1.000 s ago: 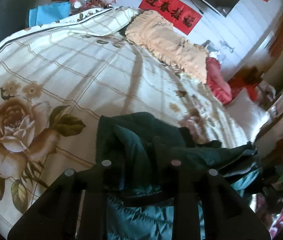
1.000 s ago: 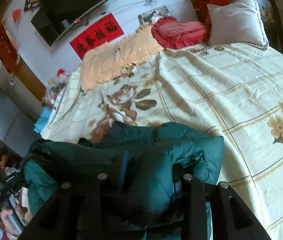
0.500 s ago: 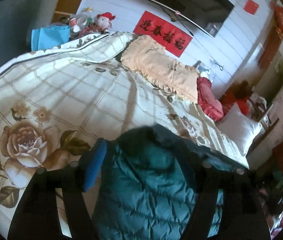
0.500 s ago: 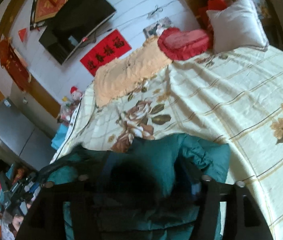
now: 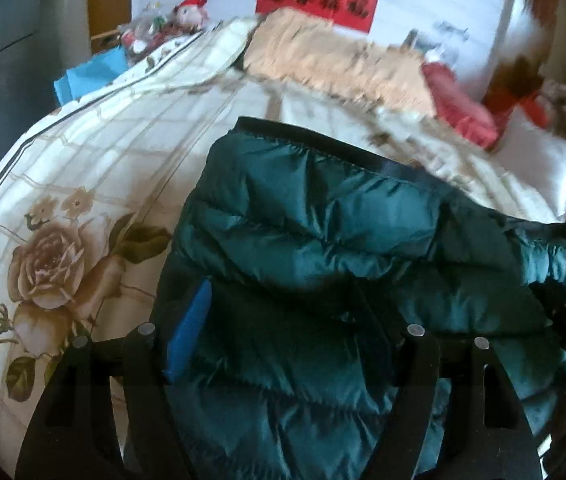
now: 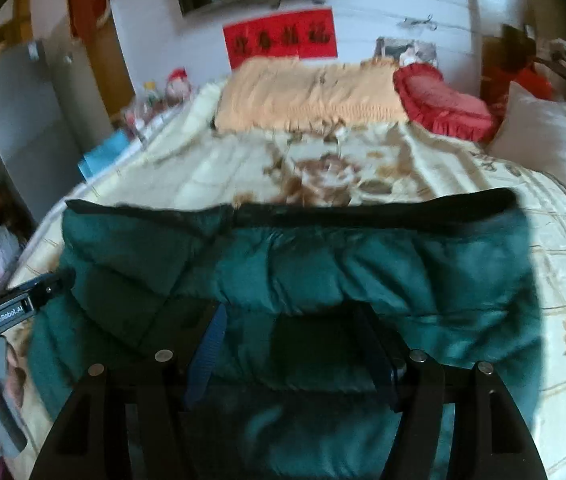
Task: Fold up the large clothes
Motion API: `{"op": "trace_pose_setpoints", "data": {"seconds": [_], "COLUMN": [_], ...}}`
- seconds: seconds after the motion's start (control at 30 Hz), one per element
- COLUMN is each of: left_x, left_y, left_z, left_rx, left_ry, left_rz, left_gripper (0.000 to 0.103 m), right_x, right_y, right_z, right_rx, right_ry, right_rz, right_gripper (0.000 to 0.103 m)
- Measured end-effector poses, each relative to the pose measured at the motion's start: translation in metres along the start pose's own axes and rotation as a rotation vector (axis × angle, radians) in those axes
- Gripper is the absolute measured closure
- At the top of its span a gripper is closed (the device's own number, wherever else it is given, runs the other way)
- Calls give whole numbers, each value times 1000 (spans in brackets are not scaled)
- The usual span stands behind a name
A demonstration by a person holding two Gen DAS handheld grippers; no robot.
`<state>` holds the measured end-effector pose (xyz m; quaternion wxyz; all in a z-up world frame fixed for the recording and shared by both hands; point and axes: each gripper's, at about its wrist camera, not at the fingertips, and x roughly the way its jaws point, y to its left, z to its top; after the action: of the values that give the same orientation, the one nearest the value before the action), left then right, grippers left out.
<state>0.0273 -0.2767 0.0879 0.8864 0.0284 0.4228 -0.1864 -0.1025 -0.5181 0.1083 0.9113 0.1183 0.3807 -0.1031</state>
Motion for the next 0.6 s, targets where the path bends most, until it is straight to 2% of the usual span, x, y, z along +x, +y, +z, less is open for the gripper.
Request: {"op": "trace_pose_setpoints", "data": {"seconds": [0.03,0.17,0.33,0.5,0.6], "left_x": [5,23,32,35,29], "left_y": [1,5,8,8,8], "left_z": [2,6,5,5,8], "left_rx": [-13,-28,-29,-17,-17], "left_ry": [-1,32,26,23,33], "left_rz": [15,32,33,36,25], "left_gripper": [24,18,16,14,14], "right_x": [11,39,69,69,50], "right_y": [0,-2,1,-1,0], "right_z": [3,12,13,11,11], "right_rx": [3,16,-5,4,14], "right_ry": [11,27,101,94,65], "right_rz": [-17,-49,-82,-92,-93], "right_gripper": [39,39,38,38,38]}}
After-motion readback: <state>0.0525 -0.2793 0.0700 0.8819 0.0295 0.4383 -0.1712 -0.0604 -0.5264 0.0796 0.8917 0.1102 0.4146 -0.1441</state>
